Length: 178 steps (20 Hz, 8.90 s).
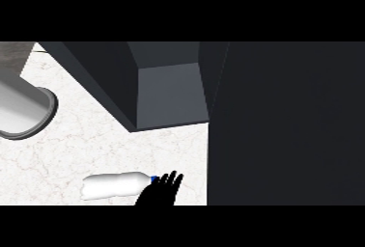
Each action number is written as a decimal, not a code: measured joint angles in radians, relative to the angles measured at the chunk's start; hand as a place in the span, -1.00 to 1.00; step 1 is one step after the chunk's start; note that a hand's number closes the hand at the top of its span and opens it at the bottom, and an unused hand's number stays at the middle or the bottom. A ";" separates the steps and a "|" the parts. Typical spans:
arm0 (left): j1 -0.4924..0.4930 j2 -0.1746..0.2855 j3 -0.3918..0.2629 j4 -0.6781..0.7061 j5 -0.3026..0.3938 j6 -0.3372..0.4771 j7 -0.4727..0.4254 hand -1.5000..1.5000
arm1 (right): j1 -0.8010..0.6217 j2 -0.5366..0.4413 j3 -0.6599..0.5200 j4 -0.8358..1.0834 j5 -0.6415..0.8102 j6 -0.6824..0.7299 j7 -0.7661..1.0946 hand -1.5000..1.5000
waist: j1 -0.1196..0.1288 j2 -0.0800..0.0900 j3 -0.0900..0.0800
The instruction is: Pick up the bottled water, place it into the cabinet and close the cabinet
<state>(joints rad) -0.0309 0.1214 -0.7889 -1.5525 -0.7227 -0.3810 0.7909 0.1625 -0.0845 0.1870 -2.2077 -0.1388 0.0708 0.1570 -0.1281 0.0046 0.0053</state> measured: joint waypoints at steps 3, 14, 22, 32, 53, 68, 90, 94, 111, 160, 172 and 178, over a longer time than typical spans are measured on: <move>-0.047 -0.062 -0.104 0.076 -0.004 0.024 0.117 -1.00 | 0.069 -0.004 0.011 -0.083 -0.011 -0.007 0.034 -1.00 | 0.022 -0.004 -0.003; -0.282 -0.113 -0.277 0.273 0.128 0.147 0.236 -1.00 | 0.330 -0.018 0.049 -0.250 0.007 -0.002 0.020 -1.00 | 0.085 -0.007 -0.005; -0.385 -0.115 -0.226 0.396 0.107 0.157 0.191 -1.00 | 0.484 -0.026 0.084 -0.273 0.035 0.028 -0.087 -1.00 | 0.101 -0.008 -0.005; -0.362 0.036 -0.117 0.396 0.070 0.145 0.065 -1.00 | 0.656 -0.047 0.106 -0.282 0.060 0.080 -0.241 -1.00 | 0.110 -0.009 -0.005; -0.250 0.281 0.140 0.376 0.123 0.108 -0.204 -1.00 | 0.842 -0.084 0.152 -0.287 0.085 0.118 -0.403 -1.00 | 0.114 -0.008 -0.006; -0.190 0.288 0.299 0.417 0.126 0.221 -0.402 1.00 | 0.880 -0.108 0.135 -0.282 0.092 0.117 -0.446 -1.00 | 0.115 -0.010 -0.002; -0.044 -0.111 0.685 0.349 1.036 0.356 -1.182 1.00 | 0.888 -0.101 0.154 -0.272 0.098 0.123 -0.476 -1.00 | 0.126 -0.004 -0.012; -0.096 -0.117 0.632 0.420 1.103 0.374 -1.260 1.00 | 0.858 -0.104 0.142 -0.274 0.095 0.119 -0.447 -1.00 | 0.118 -0.004 -0.008; -0.552 -0.121 0.439 0.583 1.160 0.762 -1.175 1.00 | 0.833 -0.107 0.058 -0.259 0.062 0.149 -0.458 -1.00 | 0.097 -0.003 -0.005; -1.166 -0.074 0.592 1.397 1.195 0.899 -1.399 -1.00 | 0.791 -0.108 -0.028 -0.224 -0.015 0.293 -0.490 -1.00 | 0.032 0.029 -0.008; -1.141 -0.110 0.640 1.338 1.227 0.733 -1.476 -1.00 | 0.821 -0.083 0.008 -0.237 -0.018 0.283 -0.464 -1.00 | 0.081 0.006 -0.006; -1.035 -0.119 0.586 1.214 1.252 0.710 -1.462 -1.00 | 0.818 -0.073 0.022 -0.245 -0.014 0.262 -0.432 -1.00 | 0.104 -0.006 -0.006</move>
<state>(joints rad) -1.0661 0.0027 -0.2027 -0.3384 0.5291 0.3293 -0.6707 0.9804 -0.1575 0.2093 -2.4526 -0.1533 0.3332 -0.2746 -0.0240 -0.0015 -0.0006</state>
